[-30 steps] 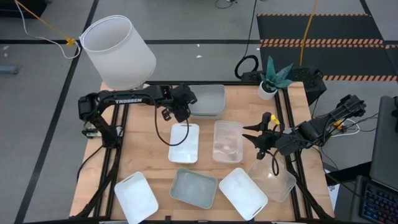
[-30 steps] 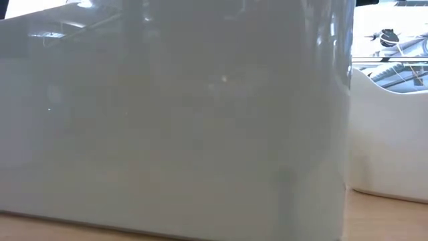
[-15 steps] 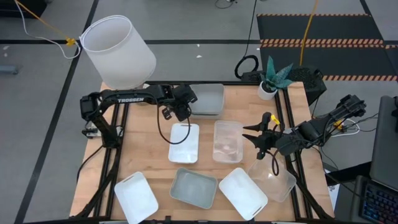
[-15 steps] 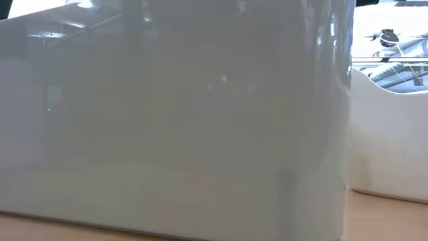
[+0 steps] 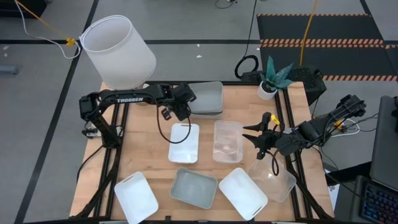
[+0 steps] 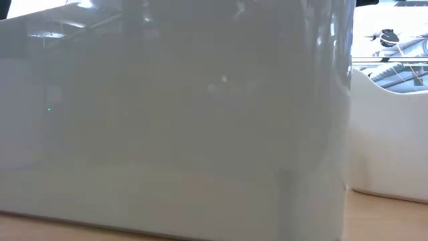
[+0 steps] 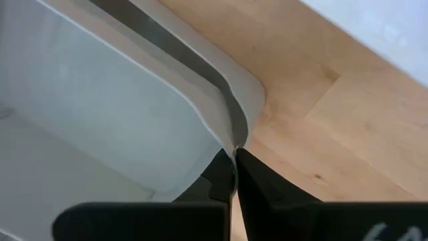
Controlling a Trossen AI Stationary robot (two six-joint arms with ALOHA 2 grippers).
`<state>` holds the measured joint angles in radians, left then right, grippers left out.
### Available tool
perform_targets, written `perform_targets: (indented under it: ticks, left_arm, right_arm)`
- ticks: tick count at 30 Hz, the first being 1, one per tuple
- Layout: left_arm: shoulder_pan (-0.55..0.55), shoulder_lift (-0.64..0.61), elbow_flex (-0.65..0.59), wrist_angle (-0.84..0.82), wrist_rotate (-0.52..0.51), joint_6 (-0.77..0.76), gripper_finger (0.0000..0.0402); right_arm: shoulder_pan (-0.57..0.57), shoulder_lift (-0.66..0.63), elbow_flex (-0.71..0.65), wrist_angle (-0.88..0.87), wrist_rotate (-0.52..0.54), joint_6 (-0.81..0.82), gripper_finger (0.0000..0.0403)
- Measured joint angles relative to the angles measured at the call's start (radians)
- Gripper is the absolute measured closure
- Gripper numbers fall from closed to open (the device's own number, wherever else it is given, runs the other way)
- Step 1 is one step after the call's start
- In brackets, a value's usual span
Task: Stack baskets by color
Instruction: Stack the top left gray bin on top of the top right gray bin, then stack the right white bin on top of the top white bin
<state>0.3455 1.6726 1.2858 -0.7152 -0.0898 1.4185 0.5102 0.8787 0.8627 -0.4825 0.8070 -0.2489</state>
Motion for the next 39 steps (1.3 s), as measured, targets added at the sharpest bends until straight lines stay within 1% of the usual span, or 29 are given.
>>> perform_targets:
  ticks: [5,14,22,24,29,32,39]
  left_arm:
    - [0.000,0.000,0.000,-0.015,0.000,0.000,0.0378]
    - [0.000,0.000,0.000,-0.013,0.000,-0.041,0.0376]
    - [0.000,0.000,0.000,0.032,0.001,-0.089,0.0371]
    - [0.000,0.000,0.000,0.033,0.000,-0.092,0.0358]
    - [0.000,0.000,0.000,0.034,0.000,-0.102,0.0312]
    - [0.000,0.000,0.000,0.041,0.000,-0.137,0.0289]
    - [-0.025,-0.001,0.000,0.085,-0.005,-0.185,0.0258]
  right_arm:
    - [0.000,0.000,0.000,0.000,0.000,0.000,0.0273]
    - [0.000,0.000,0.000,0.000,0.000,0.000,0.0273]
    - [0.000,0.000,0.000,0.000,0.000,0.000,0.0273]
    - [0.000,0.000,0.000,0.000,0.000,0.000,0.0273]
    - [0.000,0.000,0.000,0.000,0.000,0.000,0.0273]
    - [0.000,0.000,0.000,-0.001,0.000,0.000,0.0273]
    - [0.000,0.000,0.000,-0.001,0.000,0.000,0.0273]
